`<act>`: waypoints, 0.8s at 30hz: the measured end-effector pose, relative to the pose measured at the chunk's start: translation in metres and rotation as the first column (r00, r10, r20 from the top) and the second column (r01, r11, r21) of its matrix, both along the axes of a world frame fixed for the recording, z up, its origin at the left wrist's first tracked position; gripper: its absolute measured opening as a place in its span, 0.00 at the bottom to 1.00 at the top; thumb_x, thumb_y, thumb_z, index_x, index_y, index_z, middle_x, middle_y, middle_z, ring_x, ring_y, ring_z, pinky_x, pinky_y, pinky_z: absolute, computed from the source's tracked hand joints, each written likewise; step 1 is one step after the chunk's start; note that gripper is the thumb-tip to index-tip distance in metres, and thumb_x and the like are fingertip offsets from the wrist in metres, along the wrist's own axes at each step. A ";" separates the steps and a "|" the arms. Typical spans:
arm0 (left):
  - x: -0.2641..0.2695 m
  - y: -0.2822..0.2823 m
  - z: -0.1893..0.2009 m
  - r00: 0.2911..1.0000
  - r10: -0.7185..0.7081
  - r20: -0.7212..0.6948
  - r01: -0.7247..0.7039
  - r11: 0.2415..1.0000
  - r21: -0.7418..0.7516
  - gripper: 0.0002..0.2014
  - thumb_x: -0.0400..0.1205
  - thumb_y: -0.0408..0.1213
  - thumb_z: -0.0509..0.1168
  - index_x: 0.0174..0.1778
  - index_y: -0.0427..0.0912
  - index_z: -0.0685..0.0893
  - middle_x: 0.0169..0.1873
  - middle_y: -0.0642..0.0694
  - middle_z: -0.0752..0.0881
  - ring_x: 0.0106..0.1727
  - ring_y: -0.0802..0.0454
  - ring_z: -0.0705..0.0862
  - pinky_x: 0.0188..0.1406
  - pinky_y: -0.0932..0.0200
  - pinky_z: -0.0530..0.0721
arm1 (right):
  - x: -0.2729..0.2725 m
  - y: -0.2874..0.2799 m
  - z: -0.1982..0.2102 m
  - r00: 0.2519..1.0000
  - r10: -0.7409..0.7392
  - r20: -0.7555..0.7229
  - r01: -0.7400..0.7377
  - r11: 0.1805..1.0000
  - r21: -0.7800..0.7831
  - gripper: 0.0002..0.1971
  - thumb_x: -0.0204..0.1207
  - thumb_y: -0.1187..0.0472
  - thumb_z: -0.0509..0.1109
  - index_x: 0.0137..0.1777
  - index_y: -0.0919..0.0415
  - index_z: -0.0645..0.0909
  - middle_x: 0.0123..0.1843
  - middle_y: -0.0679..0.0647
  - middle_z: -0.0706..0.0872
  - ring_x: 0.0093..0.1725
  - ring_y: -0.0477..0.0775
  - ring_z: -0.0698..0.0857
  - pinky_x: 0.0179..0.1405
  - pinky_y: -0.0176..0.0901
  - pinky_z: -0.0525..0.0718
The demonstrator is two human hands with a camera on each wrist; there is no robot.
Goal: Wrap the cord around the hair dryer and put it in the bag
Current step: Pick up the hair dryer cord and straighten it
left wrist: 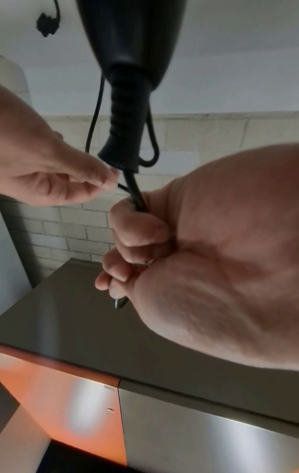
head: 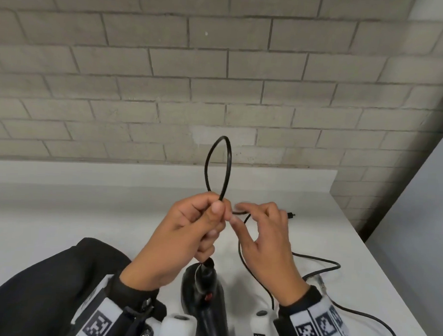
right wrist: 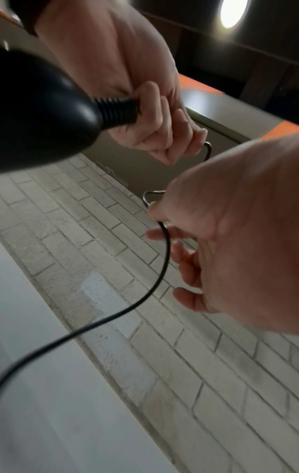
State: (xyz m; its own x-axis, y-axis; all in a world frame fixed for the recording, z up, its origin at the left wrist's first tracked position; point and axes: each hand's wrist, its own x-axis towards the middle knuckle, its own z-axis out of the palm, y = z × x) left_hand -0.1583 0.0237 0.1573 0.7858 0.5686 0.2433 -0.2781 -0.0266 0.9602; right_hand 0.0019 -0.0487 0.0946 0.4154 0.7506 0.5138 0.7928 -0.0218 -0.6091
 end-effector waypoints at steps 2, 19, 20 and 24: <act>-0.002 -0.003 0.001 1.000 0.011 0.007 -0.010 0.999 -0.042 0.17 0.81 0.55 0.68 0.39 0.42 0.82 0.26 0.49 0.64 0.22 0.56 0.56 0.20 0.67 0.60 | 0.003 -0.004 -0.001 0.999 0.038 0.019 -0.038 0.999 0.001 0.16 0.79 0.35 0.58 0.53 0.39 0.83 0.49 0.41 0.73 0.54 0.45 0.69 0.54 0.36 0.75; -0.025 0.003 -0.004 0.989 0.106 -0.100 -0.122 0.977 -0.172 0.14 0.77 0.48 0.71 0.36 0.39 0.87 0.22 0.51 0.61 0.19 0.58 0.55 0.18 0.68 0.59 | 0.027 -0.041 -0.010 0.858 0.108 -0.502 -0.303 0.895 -0.326 0.19 0.78 0.44 0.69 0.67 0.40 0.72 0.51 0.42 0.88 0.39 0.44 0.90 0.46 0.42 0.86; -0.024 0.003 -0.004 0.987 0.085 -0.134 -0.101 0.987 -0.123 0.15 0.74 0.50 0.72 0.37 0.39 0.87 0.22 0.51 0.61 0.20 0.57 0.55 0.19 0.67 0.59 | 0.024 -0.038 -0.009 0.833 0.127 -0.539 -0.325 0.899 -0.292 0.23 0.76 0.41 0.68 0.70 0.41 0.70 0.53 0.42 0.88 0.43 0.44 0.91 0.53 0.46 0.87; -0.024 -0.002 0.000 0.970 0.016 -0.243 -0.016 1.000 -0.001 0.17 0.72 0.52 0.73 0.38 0.40 0.90 0.21 0.51 0.62 0.23 0.54 0.56 0.21 0.64 0.60 | 0.019 -0.028 -0.005 0.784 0.237 -0.574 -0.337 0.939 -0.072 0.37 0.73 0.42 0.69 0.81 0.34 0.57 0.70 0.36 0.77 0.62 0.38 0.84 0.62 0.39 0.82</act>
